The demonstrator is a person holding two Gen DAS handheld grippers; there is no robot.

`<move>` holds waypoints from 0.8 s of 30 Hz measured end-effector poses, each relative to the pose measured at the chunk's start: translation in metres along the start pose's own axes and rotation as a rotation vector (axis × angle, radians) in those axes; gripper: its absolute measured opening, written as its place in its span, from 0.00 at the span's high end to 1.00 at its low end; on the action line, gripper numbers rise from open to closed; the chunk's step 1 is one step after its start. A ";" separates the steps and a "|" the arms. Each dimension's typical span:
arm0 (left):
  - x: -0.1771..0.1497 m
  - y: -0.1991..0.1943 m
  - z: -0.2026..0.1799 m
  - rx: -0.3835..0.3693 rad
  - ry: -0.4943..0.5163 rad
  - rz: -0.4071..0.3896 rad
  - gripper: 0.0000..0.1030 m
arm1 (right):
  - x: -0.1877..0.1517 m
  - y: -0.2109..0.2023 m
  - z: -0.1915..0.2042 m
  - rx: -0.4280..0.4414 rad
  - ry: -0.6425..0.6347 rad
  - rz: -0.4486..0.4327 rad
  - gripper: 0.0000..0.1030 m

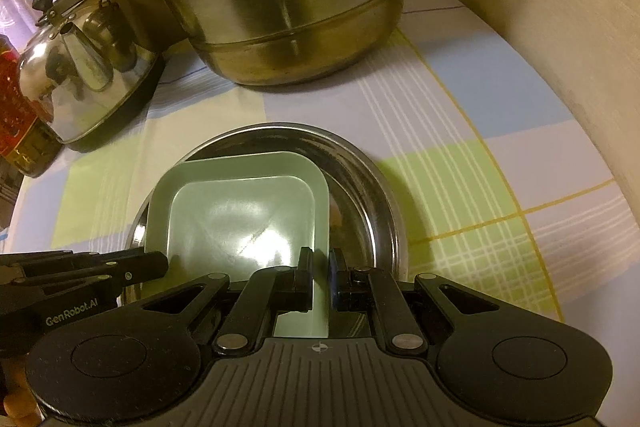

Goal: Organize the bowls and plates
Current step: 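Open the right tool to release the green plate and withdraw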

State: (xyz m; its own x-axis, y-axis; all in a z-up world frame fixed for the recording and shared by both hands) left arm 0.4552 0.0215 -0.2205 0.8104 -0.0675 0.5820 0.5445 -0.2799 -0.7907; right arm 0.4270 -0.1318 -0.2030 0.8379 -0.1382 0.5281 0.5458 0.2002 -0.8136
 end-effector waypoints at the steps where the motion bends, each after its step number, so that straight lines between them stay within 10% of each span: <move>1: 0.000 0.001 0.000 0.002 0.001 -0.002 0.91 | 0.000 0.001 0.000 0.000 0.001 0.003 0.92; 24: 0.007 -0.075 -0.006 0.006 -0.018 -0.130 0.87 | 0.002 -0.073 0.012 0.073 0.013 -0.119 0.79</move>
State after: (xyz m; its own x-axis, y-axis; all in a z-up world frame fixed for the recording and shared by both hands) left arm 0.4190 0.0363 -0.1562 0.7364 -0.0142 0.6764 0.6466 -0.2792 -0.7099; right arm 0.3896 -0.1352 -0.1397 0.7671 -0.1775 0.6165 0.6410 0.2518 -0.7250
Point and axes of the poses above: each gripper's, at about its wrist camera, not at the fingertips, and y roughly the way its jaws point, z to its left, x to its top, the point moved 10 cm from there along y, roughly the way its jaws point, and after that the axes turned 5 degrees about -z, right-handed, at the moved point
